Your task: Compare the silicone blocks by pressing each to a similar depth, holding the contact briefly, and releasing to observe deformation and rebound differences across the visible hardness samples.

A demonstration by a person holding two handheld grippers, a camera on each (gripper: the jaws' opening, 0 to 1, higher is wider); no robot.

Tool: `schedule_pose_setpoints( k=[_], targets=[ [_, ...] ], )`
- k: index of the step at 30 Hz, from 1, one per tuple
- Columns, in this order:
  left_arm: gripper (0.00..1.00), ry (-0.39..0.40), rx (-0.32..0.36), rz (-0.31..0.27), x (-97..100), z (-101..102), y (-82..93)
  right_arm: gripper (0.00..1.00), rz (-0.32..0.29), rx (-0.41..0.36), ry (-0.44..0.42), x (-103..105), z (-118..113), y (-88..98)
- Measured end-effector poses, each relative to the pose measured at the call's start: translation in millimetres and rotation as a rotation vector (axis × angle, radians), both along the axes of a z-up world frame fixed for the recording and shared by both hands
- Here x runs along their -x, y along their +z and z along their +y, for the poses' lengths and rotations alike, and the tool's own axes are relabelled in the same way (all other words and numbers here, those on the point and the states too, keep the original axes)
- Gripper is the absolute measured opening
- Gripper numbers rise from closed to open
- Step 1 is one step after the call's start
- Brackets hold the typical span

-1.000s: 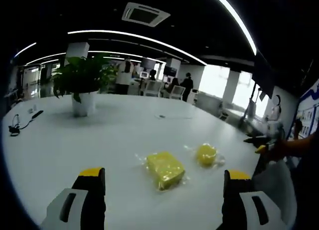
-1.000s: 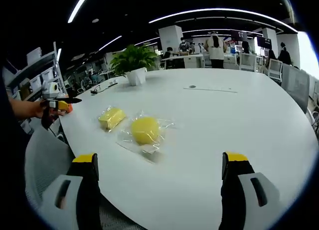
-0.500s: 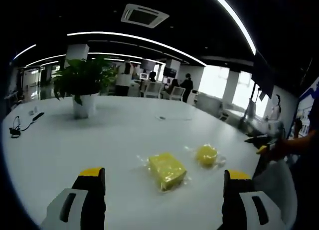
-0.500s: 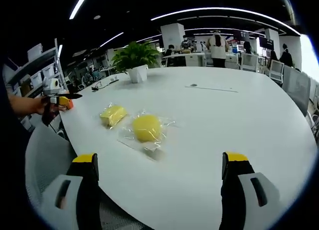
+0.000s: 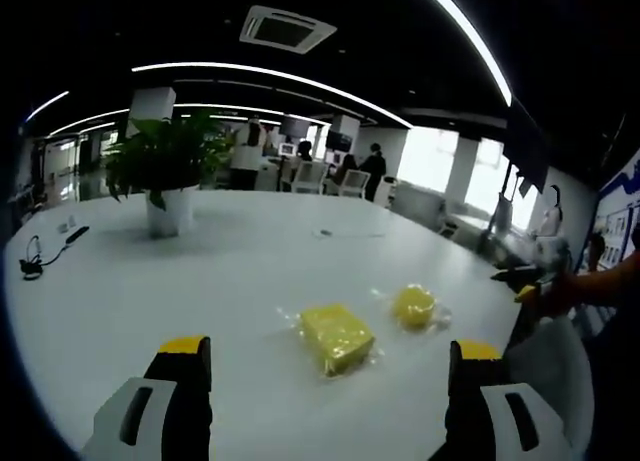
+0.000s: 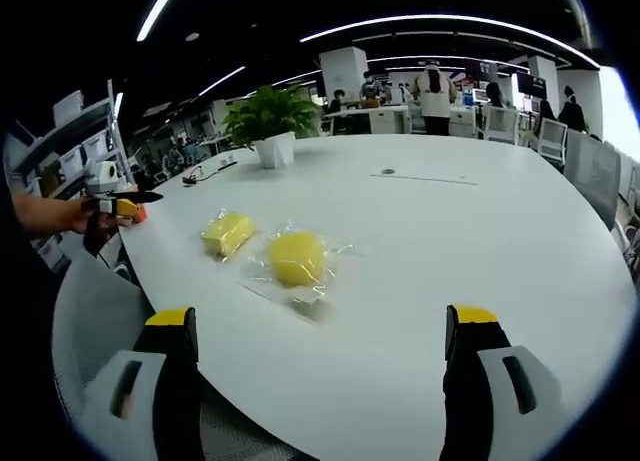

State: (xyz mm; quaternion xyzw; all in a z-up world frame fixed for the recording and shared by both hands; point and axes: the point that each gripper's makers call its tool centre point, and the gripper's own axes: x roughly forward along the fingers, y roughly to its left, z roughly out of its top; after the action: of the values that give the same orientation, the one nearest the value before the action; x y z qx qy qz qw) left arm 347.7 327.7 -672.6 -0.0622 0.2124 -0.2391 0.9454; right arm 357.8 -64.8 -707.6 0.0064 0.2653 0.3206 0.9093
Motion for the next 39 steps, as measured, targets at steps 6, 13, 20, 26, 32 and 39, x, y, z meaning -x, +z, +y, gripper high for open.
schedule_pose_setpoints(
  k=[6,13,20,26,32,39],
  targets=[
    [1.00,-0.002,0.009,0.005,2.3,-1,2.5,0.97,0.007,-0.002,-0.005,2,-1,-1.1],
    [1.00,0.023,0.017,0.058,3.6,5,-5.9,0.97,-0.002,-0.007,-0.016,6,-6,3.7],
    [1.00,0.013,0.023,0.056,4.9,4,-4.8,0.97,-0.010,-0.004,-0.022,8,-9,5.2],
    [1.00,0.007,0.024,0.054,5.9,2,-4.1,0.97,-0.017,-0.014,-0.021,7,-4,7.5],
    [1.00,-0.003,0.020,0.059,7.3,3,-3.8,0.97,-0.019,-0.022,-0.013,4,-1,8.8],
    [1.00,0.019,0.040,0.068,8.1,9,-3.9,0.97,-0.022,-0.017,-0.002,4,3,10.7]
  ],
)
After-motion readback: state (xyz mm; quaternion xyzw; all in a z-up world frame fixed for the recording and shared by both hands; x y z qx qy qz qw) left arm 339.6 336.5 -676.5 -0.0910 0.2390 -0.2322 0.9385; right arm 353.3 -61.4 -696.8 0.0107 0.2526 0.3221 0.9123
